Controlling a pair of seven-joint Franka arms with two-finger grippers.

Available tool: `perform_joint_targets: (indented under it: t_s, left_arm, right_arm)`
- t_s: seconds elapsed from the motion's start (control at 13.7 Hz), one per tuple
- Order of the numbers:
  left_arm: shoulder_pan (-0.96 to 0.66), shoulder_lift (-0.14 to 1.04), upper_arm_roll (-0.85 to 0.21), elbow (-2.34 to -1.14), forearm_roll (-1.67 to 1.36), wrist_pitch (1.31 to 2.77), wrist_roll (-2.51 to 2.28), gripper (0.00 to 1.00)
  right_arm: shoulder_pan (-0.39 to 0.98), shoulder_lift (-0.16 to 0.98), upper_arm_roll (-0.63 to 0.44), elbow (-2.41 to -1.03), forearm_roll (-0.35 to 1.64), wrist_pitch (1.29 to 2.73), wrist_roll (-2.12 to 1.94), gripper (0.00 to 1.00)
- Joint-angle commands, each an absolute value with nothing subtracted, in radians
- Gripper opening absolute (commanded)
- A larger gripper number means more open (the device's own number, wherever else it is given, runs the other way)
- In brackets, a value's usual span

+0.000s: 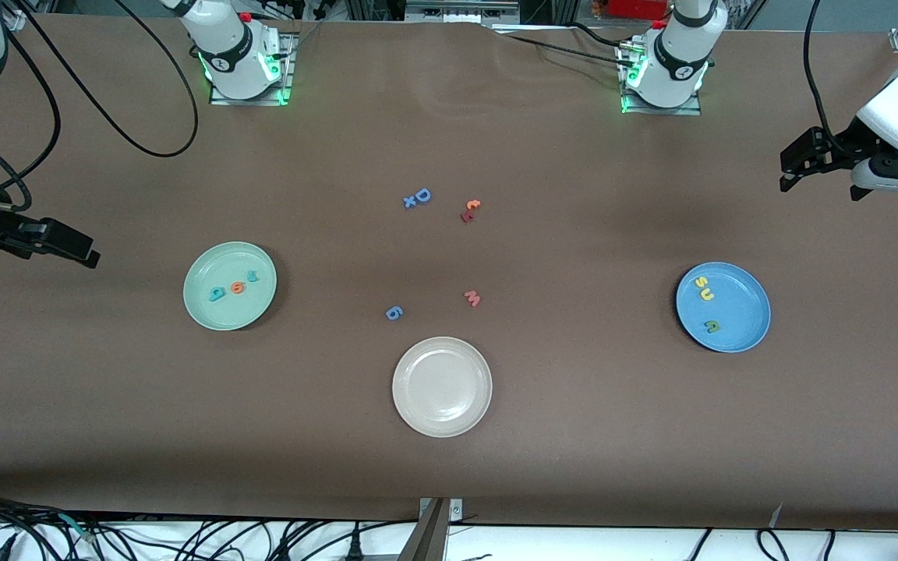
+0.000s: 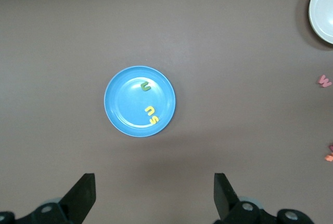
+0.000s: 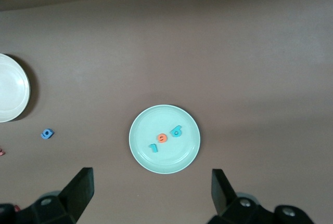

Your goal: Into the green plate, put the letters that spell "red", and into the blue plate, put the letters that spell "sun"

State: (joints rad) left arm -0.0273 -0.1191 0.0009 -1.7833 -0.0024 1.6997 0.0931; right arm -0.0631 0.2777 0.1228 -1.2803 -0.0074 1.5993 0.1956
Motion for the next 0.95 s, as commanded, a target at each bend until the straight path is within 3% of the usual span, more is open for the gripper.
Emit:
perform_joint_targets:
  t_s: [0.0,0.88]
  left_arm:
    - [-0.015,-0.147,0.0,-1.802,-0.026,1.672,0.089,1.0]
    - [-0.006,-0.066,0.002,-1.666,-0.026,1.513,0.06,1.0]
  right_arm:
    - [-0.072,0.244,0.135,-1.318,-0.015,1.615,0.207,1.0]
    - [-0.078,0.252,0.13,-1.304,-0.011,1.618,0.195,1.0]
